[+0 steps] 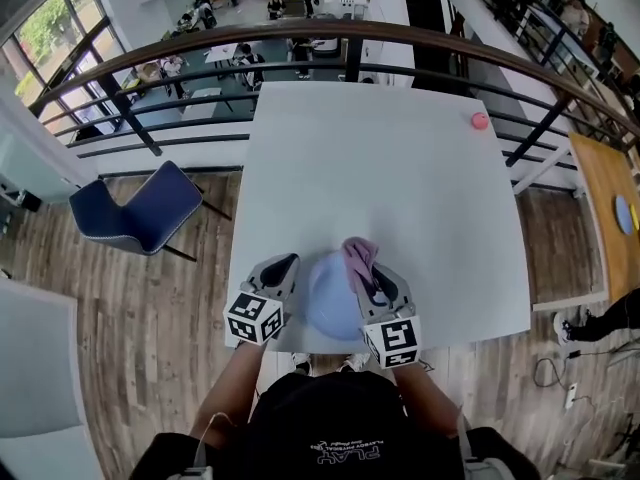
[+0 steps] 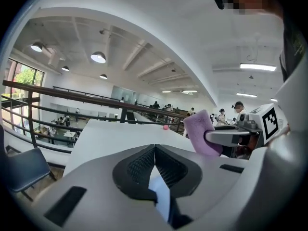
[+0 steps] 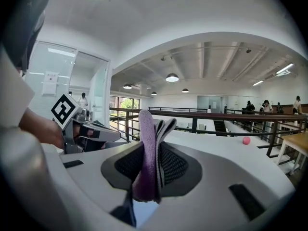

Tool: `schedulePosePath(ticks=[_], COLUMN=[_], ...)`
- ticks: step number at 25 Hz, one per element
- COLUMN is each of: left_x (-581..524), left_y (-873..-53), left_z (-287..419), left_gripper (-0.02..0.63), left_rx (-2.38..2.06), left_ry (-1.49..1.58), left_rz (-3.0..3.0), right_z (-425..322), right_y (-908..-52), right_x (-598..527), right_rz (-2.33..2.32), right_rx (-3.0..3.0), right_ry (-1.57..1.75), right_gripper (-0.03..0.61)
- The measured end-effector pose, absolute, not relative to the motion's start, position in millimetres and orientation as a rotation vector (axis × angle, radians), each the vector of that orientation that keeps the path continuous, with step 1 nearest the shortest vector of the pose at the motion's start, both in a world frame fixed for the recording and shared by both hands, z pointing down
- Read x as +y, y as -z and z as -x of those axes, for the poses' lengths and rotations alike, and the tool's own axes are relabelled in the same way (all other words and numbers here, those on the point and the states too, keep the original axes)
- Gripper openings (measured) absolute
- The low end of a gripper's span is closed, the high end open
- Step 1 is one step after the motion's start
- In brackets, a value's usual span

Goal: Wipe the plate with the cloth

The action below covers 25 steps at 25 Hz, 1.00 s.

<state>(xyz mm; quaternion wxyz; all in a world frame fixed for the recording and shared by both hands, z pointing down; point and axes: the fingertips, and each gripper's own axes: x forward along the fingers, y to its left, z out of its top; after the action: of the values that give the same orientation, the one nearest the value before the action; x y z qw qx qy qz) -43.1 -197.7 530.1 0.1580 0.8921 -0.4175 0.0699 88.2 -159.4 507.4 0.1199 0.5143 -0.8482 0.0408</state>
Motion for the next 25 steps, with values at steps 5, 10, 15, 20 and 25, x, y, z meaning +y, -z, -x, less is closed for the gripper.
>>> schedulePosePath(ticks=[5,10,15,20,25], left_x=[-201,-197,-189,-178,-169], left_y=[-565,-603,-644,-676,-699], left_z=[55,57,56,56,50], left_gripper=[0.012,0.012,0.014,0.133,0.143], left_rx=[-1.221,-1.197,-1.134,-1.108,-1.026], left_ry=[-0.239,-0.238,-0.338,-0.421,-0.482], left_rz=[-2.467,-2.370,-2.278,-2.148,-2.057], right_z=[-77,-74,-74,-73,-75], right_y=[-524,-549,-562,-570,-573], right_x=[-164,-169,-177,-179,-183], right_rz=[-1.430,-1.381,-1.369,-1.358,-1.353], right_rx=[-2.480,-2.461,-2.445,-2.432,-2.435], right_ry=[-0.133,-0.171,-0.218,-0.257,-0.255], right_gripper=[0.098,0.098,0.098,0.098,0.098])
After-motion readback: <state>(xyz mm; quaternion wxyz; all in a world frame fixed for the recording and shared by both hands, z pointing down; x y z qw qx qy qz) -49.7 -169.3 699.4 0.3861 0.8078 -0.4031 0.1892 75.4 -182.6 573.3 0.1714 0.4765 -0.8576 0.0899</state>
